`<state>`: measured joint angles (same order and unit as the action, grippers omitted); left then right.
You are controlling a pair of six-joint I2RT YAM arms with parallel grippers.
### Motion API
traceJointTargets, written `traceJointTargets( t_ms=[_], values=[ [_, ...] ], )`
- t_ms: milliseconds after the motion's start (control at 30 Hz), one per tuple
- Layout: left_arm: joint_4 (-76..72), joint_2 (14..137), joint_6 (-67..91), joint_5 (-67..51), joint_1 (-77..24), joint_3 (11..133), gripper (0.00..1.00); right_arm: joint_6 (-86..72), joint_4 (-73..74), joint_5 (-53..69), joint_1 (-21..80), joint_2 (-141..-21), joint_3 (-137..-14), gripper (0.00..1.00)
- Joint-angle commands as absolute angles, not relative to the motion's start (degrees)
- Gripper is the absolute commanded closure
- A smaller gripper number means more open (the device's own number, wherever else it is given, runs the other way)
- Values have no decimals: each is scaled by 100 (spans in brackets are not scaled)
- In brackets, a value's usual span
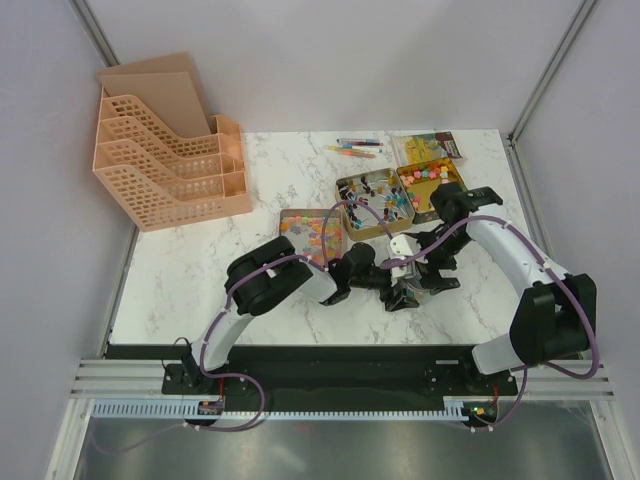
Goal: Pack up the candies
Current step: Screw the bottle lid onto the packing bottle.
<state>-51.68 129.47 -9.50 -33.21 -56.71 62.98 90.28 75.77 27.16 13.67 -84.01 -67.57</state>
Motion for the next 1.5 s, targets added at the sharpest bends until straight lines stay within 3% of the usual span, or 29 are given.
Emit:
traceJointTargets(
  t_ms=[0, 300, 800, 1467],
  values=[
    [-4061, 13192, -1090, -3138, -5590, 6003, 98, 9070, 8358, 2778, 1389, -8306, -6566, 2],
    [-4034, 13219, -1081, -3138, -5599, 6047, 98, 9123, 8306, 2892, 1327, -8507, -7119, 2],
    [-3973, 13228, -1055, -3120, -5599, 6073, 98, 9176, 8121, 2752, 1327, -8692, -6873, 2],
    [-3964, 13228, -835, -3041, -5528, 5994, 98, 9001, 8376, 1854, 967, -7446, -5837, 2]
  ],
)
